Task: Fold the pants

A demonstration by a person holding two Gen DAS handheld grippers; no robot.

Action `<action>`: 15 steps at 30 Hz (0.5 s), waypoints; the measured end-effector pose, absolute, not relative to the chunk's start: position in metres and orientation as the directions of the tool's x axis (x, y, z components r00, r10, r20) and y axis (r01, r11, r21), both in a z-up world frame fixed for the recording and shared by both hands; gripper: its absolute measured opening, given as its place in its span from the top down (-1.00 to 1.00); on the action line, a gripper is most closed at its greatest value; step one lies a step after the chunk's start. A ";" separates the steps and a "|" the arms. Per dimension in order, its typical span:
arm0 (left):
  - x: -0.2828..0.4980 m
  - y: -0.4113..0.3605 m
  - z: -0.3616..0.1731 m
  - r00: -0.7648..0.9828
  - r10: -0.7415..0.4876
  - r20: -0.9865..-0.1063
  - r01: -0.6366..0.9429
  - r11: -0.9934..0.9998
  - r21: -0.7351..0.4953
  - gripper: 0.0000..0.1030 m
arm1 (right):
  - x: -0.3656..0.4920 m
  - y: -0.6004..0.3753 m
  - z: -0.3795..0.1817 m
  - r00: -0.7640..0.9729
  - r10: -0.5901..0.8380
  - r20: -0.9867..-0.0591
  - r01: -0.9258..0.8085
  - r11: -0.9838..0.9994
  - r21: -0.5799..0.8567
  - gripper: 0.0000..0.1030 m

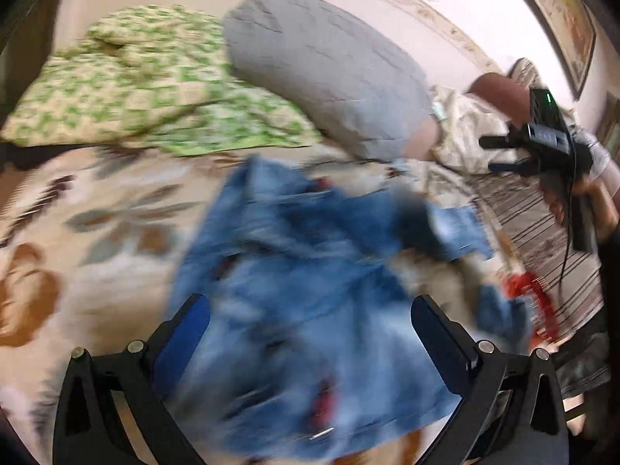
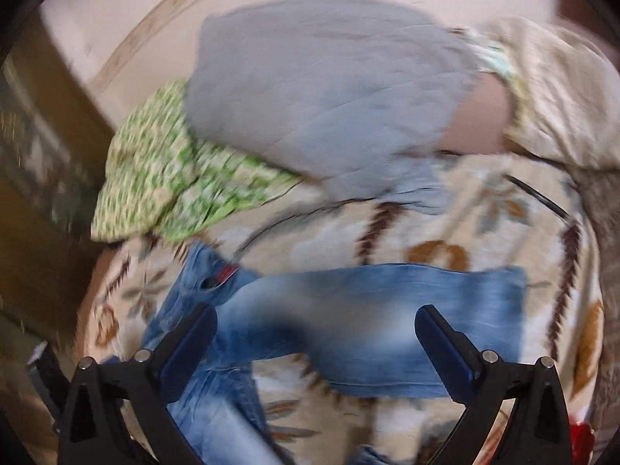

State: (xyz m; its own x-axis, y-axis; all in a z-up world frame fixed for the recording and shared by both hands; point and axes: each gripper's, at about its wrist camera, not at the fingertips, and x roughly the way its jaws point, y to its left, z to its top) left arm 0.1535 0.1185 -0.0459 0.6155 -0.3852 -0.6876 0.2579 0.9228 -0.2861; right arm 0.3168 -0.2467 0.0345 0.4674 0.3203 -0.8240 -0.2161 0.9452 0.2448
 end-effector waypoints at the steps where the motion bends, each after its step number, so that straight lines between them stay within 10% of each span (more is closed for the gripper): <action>1: 0.148 0.130 -0.050 0.620 -0.376 -0.689 0.263 0.927 -0.269 -1.00 | 0.323 -0.225 0.030 0.446 0.321 -0.835 -0.246 0.941 0.231 -1.00; 15: 0.132 0.187 -0.120 0.572 -0.336 -0.748 0.143 0.939 -0.312 -1.00 | 0.390 0.008 -0.058 0.329 0.186 -0.926 -0.484 0.875 0.004 -1.00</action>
State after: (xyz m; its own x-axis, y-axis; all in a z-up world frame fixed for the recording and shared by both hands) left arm 0.1324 0.1867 -0.1201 0.5725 -0.3356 -0.7481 0.1427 0.9392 -0.3122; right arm 0.3905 0.0085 -0.0577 0.3291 0.1860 -0.9258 -0.4840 0.8751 0.0038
